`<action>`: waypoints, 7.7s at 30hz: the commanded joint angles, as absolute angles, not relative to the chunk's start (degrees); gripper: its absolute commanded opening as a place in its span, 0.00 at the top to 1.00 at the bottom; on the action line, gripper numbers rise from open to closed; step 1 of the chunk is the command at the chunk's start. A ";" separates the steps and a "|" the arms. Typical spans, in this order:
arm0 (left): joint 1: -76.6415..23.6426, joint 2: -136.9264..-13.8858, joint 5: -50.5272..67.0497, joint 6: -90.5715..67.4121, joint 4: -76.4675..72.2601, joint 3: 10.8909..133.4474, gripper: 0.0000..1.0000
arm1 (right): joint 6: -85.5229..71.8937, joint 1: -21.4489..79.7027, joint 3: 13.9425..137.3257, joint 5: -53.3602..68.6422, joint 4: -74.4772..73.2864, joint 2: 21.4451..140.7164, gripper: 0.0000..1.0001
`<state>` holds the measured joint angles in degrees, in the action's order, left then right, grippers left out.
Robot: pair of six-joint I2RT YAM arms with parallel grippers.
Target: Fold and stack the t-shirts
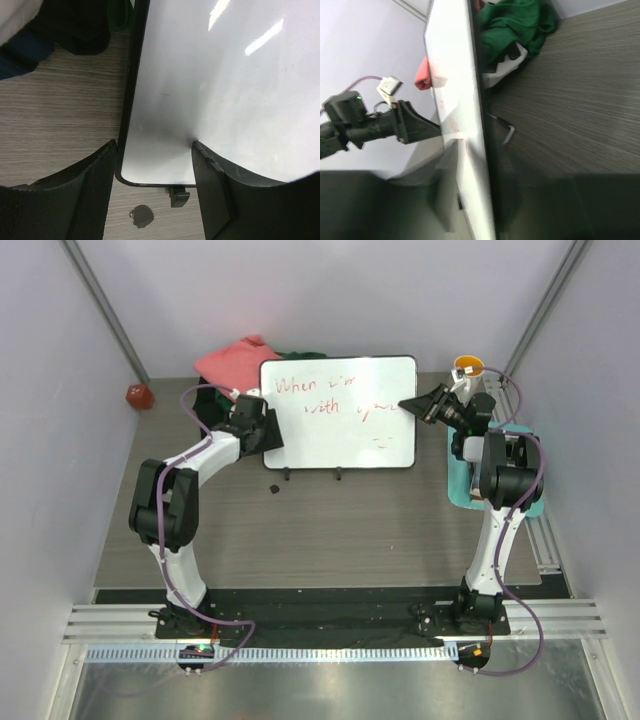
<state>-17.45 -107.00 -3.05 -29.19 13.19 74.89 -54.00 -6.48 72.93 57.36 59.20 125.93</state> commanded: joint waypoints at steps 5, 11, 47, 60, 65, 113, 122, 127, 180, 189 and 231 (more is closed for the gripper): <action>-17.31 -105.03 -3.43 -28.04 13.45 76.38 0.38 | -54.23 -4.66 75.94 58.71 60.12 126.91 0.99; -17.05 -102.92 -5.27 -28.56 12.48 74.10 0.38 | -60.81 -4.39 77.96 59.50 67.66 128.58 0.99; -16.87 -97.47 -9.84 -30.50 12.83 72.51 0.38 | -88.51 -8.35 88.05 66.36 95.71 129.81 0.99; -16.79 -101.07 -13.36 -30.59 15.82 76.81 0.37 | -85.61 -5.10 88.95 65.84 95.62 130.61 0.99; -16.79 -102.48 -14.85 -30.15 17.75 78.31 0.37 | -83.06 -3.78 88.06 63.64 95.62 129.64 0.99; -14.59 -102.57 -11.52 -29.53 17.58 77.61 0.37 | -76.90 0.80 86.30 58.01 95.71 128.94 0.99; -15.20 -102.31 -7.38 -30.58 18.36 76.47 0.37 | -76.55 -0.97 86.21 57.13 95.62 129.54 0.99; -14.50 -97.65 -13.00 -33.13 16.61 71.02 0.30 | -77.25 -0.53 88.76 56.69 95.62 130.43 0.99; -8.88 -105.74 8.18 -46.59 -14.76 56.34 0.71 | -80.51 -1.67 88.33 58.09 95.62 132.71 0.99; -8.96 -104.15 12.55 -45.44 -19.86 56.25 0.90 | -81.47 -0.62 88.33 58.97 95.62 133.15 0.99; -4.83 -110.58 35.60 -47.48 -31.22 62.05 1.00 | -85.87 -0.35 87.72 61.79 95.62 134.30 0.99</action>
